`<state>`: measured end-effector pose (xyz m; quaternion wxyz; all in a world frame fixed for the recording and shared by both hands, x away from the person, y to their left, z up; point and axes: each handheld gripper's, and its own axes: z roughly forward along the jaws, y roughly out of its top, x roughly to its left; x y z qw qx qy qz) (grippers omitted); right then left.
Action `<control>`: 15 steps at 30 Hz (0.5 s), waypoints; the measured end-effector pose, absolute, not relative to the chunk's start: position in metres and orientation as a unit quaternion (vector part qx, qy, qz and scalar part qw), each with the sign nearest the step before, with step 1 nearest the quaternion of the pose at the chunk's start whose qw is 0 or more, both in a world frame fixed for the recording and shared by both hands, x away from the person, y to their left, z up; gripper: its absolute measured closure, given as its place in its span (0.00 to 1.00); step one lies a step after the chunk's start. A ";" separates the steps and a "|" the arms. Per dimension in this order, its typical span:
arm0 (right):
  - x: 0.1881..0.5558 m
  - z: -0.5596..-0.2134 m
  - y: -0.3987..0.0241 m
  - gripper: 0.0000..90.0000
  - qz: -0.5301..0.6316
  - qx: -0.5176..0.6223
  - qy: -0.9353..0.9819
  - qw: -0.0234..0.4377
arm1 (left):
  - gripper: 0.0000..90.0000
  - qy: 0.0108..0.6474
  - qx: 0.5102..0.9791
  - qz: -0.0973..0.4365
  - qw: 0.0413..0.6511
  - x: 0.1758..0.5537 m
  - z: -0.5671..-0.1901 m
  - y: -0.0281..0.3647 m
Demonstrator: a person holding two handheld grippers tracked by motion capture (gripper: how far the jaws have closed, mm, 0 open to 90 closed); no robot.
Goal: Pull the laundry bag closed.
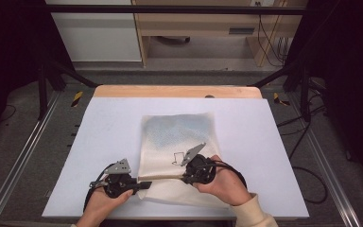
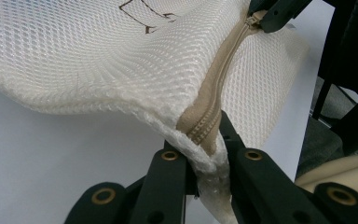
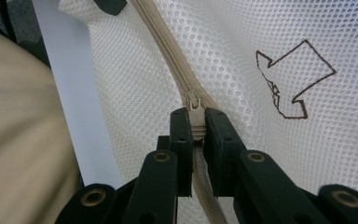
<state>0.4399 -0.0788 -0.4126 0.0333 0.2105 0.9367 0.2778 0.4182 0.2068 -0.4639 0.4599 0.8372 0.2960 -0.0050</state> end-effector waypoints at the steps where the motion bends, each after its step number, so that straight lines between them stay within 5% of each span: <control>1: 0.440 -0.413 -0.079 0.91 0.278 0.210 0.937 0.033 | 0.94 0.296 0.837 -0.005 0.460 0.418 -0.464 0.207; 15: 0.438 -0.411 -0.082 0.91 0.280 0.213 0.935 0.034 | 0.94 0.294 0.837 -0.005 0.461 0.418 -0.463 0.207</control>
